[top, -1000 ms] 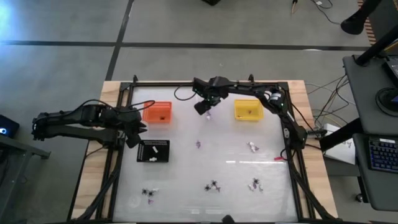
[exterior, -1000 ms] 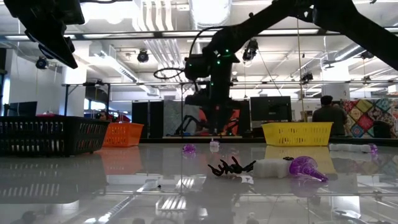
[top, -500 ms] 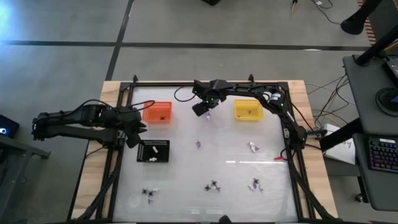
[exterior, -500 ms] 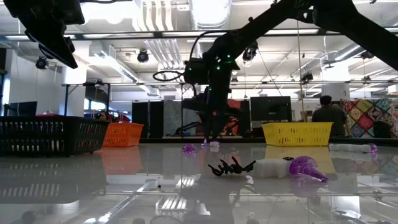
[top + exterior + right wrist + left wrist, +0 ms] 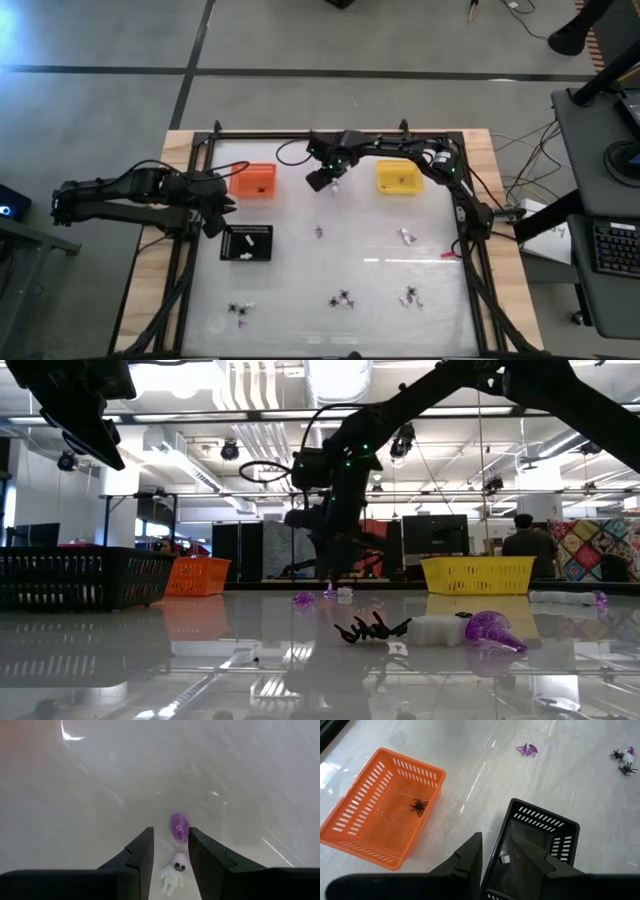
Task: Sort Halloween decoration
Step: Put the violet witch hat into the yellow bin
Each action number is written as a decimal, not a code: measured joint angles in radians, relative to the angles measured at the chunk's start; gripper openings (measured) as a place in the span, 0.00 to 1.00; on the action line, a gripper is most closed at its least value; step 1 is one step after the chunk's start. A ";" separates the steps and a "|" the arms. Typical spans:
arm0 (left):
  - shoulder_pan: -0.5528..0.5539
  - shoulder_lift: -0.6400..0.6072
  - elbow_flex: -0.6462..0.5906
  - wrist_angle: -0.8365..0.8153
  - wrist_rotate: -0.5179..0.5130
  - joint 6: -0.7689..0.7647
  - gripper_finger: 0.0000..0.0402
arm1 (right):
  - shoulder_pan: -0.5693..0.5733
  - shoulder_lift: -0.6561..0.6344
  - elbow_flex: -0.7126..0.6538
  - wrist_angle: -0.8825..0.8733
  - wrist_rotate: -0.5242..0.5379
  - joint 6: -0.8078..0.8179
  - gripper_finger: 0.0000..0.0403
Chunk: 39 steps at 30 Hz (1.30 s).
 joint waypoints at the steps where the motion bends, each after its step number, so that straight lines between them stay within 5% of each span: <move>1: 0.000 0.000 0.000 0.000 0.000 0.005 0.19 | 0.000 0.000 -0.003 0.001 0.001 -0.002 0.27; 23: 0.000 0.000 0.000 0.000 0.000 0.014 0.19 | -0.002 0.000 -0.052 0.037 0.005 -0.008 0.20; 39: 0.000 0.000 0.000 0.000 0.000 0.014 0.19 | -0.002 0.000 -0.066 0.106 0.002 0.008 0.03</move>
